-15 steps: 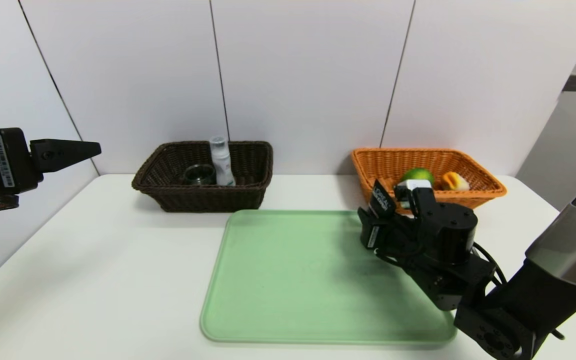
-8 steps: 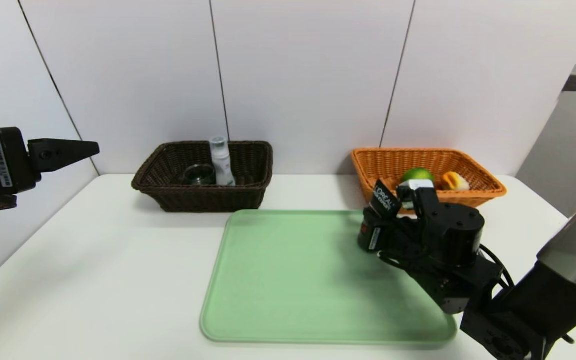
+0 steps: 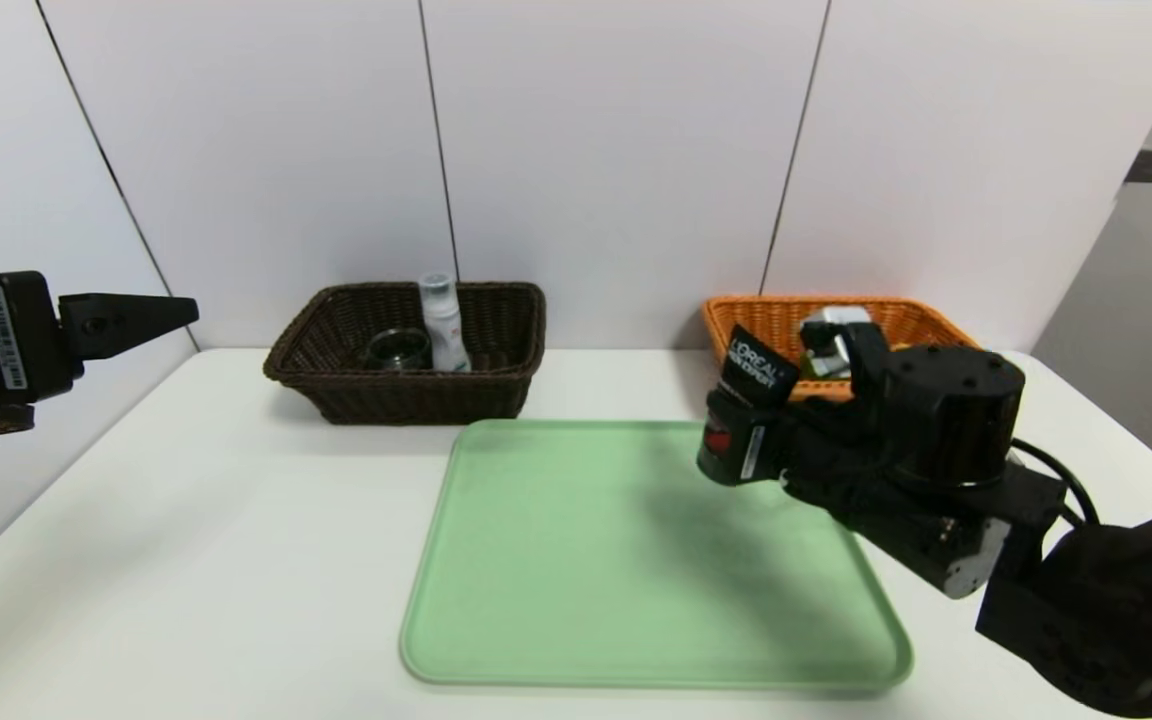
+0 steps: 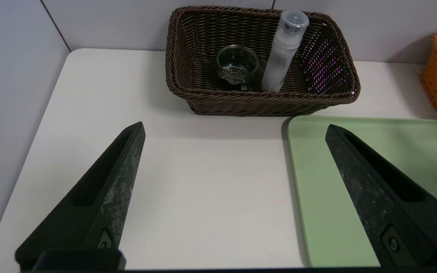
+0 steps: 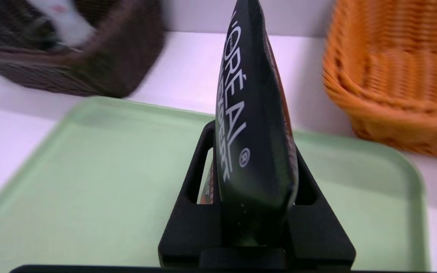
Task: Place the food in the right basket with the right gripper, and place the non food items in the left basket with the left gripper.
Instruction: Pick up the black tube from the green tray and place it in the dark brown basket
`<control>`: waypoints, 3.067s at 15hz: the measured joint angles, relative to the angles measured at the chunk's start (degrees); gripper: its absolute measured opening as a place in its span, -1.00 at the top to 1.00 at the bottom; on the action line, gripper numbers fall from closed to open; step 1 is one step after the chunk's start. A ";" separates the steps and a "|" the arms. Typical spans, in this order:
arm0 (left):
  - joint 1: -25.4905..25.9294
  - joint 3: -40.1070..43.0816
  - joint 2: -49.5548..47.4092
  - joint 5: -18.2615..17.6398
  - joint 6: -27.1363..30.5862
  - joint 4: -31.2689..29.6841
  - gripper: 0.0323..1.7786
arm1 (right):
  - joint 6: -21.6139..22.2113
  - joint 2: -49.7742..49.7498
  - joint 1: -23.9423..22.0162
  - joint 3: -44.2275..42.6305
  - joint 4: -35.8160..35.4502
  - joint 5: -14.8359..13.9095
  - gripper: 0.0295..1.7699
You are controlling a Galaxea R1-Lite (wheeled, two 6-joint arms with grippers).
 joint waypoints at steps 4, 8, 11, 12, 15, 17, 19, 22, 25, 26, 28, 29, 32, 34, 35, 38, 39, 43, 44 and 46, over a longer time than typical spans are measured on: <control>-0.05 2.40 -0.78 -0.13 0.00 -0.09 -0.90 | 2.54 -5.86 1.19 -18.10 20.78 7.95 0.61; -0.05 5.60 -2.46 -0.24 -0.01 -0.04 -0.90 | 2.51 -2.80 1.77 -38.14 32.90 11.72 0.61; -0.09 7.86 -3.73 -0.27 -0.01 -0.11 -0.90 | 2.32 3.82 3.56 -50.27 37.49 12.70 0.61; -0.09 8.35 -4.06 -0.27 -0.06 -0.11 -0.90 | 2.29 6.24 4.34 -53.53 38.06 12.76 0.61; -0.09 8.79 -4.56 -0.27 -0.09 -0.09 -0.90 | 2.07 14.14 6.29 -62.79 38.47 12.73 0.61; -0.11 8.91 -4.72 -0.28 0.00 -0.06 -0.90 | 1.38 18.86 6.88 -67.72 38.58 12.65 0.61; -0.09 9.20 -4.89 -0.28 0.00 -0.06 -0.90 | 0.77 23.13 7.09 -71.64 38.50 12.43 0.61; -0.13 10.28 -5.22 -0.33 0.00 -0.04 -0.90 | 0.63 27.88 7.31 -74.78 37.66 12.20 0.61; -0.20 10.70 -5.38 -0.35 0.10 0.00 -0.90 | 0.63 31.45 7.86 -75.39 35.06 12.02 0.61; -0.20 10.80 -5.40 -0.38 0.10 0.05 -0.90 | 0.56 32.65 8.02 -75.50 32.96 12.04 0.61; -0.22 11.02 -5.41 -0.35 0.07 0.02 -0.90 | 0.24 35.43 8.11 -75.64 26.69 11.93 0.61; -0.22 11.23 -5.41 -0.33 0.10 0.05 -0.90 | 0.11 36.69 8.24 -75.69 23.83 11.48 0.61; -0.22 11.89 -5.49 -0.35 0.07 -0.04 -0.90 | -0.99 39.25 8.41 -75.72 21.60 10.05 0.61; -0.22 12.13 -5.50 -0.44 0.02 -0.06 -0.90 | -2.32 40.14 8.30 -75.72 19.85 9.96 0.61; -0.22 12.21 -5.50 -0.44 0.00 -0.04 -0.90 | -2.91 40.52 8.30 -75.74 19.76 9.90 0.61; -0.22 12.29 -5.50 -0.50 -0.01 -0.06 -0.90 | -3.36 41.48 8.03 -75.74 19.71 9.02 0.61; -0.22 12.50 -5.50 -0.66 0.00 -0.06 -0.90 | -3.52 41.76 8.00 -75.97 19.70 8.02 0.61; -0.22 12.96 -5.50 -0.77 0.00 -0.13 -0.90 | -5.40 42.92 7.92 -76.33 18.96 7.17 0.02; -0.22 12.98 -5.50 -0.72 0.00 -0.13 -0.90 | -5.51 43.01 7.92 -76.35 18.98 7.23 -0.08; -0.22 12.98 -5.50 -0.72 0.00 -0.15 -0.90 | -5.57 42.97 7.86 -76.39 19.02 7.31 -0.28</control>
